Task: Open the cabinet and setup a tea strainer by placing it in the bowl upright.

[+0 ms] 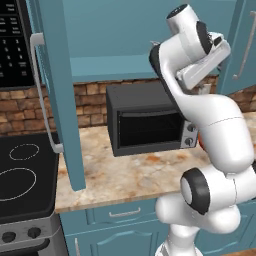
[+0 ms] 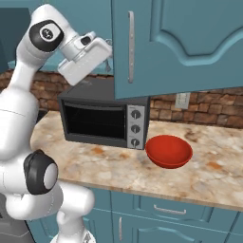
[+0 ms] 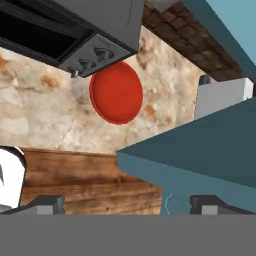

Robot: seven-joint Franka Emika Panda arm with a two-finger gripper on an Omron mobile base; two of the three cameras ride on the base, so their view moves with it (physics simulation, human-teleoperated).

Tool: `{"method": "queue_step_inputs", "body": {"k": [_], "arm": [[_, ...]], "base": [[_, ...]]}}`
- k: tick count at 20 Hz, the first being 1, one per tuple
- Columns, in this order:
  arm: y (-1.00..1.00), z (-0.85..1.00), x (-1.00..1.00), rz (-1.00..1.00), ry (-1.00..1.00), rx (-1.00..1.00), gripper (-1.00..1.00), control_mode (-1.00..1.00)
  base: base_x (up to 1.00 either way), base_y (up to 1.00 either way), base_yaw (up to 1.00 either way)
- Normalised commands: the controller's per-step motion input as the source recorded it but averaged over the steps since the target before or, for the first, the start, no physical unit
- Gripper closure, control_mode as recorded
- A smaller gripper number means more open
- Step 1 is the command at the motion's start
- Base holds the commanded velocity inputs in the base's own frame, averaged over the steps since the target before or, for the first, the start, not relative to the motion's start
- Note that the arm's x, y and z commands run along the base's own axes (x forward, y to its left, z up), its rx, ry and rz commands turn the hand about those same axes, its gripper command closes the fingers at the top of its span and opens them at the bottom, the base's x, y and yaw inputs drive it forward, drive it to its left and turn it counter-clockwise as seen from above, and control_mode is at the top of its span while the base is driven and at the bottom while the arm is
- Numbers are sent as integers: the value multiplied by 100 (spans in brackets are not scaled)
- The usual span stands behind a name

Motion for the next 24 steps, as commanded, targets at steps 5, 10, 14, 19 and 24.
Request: {"method": "queue_step_inputs", "body": {"k": [5, 10, 14, 19, 24], "arm": [[0, 0, 4, 0, 16, -16, -100, -100], [1, 0, 1, 0, 15, -19, -100, -100], [-13, 0, 18, 0, 18, -15, -100, -100], [-25, 0, 24, 0, 18, -8, -100, -100], [-38, 0, 19, 0, 19, -8, -100, -100]], "base": [[0, 0, 0], [0, 0, 0], [0, 0, 0], [0, 0, 0], [0, 0, 0]]}}
